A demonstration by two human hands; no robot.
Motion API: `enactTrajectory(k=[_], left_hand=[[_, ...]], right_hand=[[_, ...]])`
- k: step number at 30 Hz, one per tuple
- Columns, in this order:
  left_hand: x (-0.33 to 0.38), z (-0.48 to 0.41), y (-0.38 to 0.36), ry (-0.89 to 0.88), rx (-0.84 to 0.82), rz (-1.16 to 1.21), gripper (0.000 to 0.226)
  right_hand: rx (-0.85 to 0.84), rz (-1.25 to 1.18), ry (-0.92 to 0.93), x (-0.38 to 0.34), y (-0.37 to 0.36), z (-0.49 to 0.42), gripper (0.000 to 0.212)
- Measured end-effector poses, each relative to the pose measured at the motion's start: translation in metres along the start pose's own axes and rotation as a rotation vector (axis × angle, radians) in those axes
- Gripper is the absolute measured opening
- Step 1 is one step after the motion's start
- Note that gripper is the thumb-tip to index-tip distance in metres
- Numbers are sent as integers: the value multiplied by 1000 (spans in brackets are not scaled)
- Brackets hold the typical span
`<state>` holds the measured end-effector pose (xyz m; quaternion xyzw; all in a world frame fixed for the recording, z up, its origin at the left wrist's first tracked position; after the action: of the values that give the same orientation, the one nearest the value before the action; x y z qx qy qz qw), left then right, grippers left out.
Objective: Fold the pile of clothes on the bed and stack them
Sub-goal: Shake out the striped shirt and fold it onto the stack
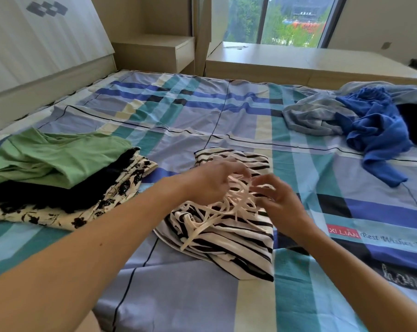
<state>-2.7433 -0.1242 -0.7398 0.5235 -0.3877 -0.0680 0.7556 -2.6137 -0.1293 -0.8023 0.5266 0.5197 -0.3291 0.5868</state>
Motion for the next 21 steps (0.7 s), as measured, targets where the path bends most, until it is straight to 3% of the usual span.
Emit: enactTrajectory(k=[3, 5, 7, 9, 13, 16, 19, 21], left_hand=[[-23, 11, 4, 61, -38, -83, 69], [-38, 25, -7, 100, -192, -225, 81], [-56, 42, -32, 149, -409, -395, 97], [-71, 57, -53, 196, -518, -595, 120], [-77, 64, -79, 158, -467, -898, 132], [-76, 57, -83, 102, -354, -947, 127], [-65, 48, -76, 24, -245, -966, 104], [-57, 47, -70, -22, -168, -930, 86]], right_hand=[[60, 244, -78, 5, 27, 9, 40], [-85, 319, -91, 2, 18, 19, 44], [-387, 427, -86, -4, -11, 34, 72], [-650, 633, -88, -1, -40, 52, 107], [-809, 1200, -2, 14, -62, 69, 135], [-773, 1331, 35, 20, -64, 63, 131], [-572, 1271, 269, -1, -64, 48, 102], [-487, 1166, 305, -3, -61, 40, 81]])
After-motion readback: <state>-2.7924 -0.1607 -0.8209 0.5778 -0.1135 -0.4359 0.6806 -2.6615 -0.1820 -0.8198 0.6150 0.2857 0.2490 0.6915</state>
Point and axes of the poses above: each hand's wrist, its own z-axis away from the middle knuckle, its own y-axis out of the back of the hand, x = y × z, the point moved 10 cm from there along -z, towards the middle knuckle, and after that the axes turned 8 degrees about -x, right-handed, at the moved point
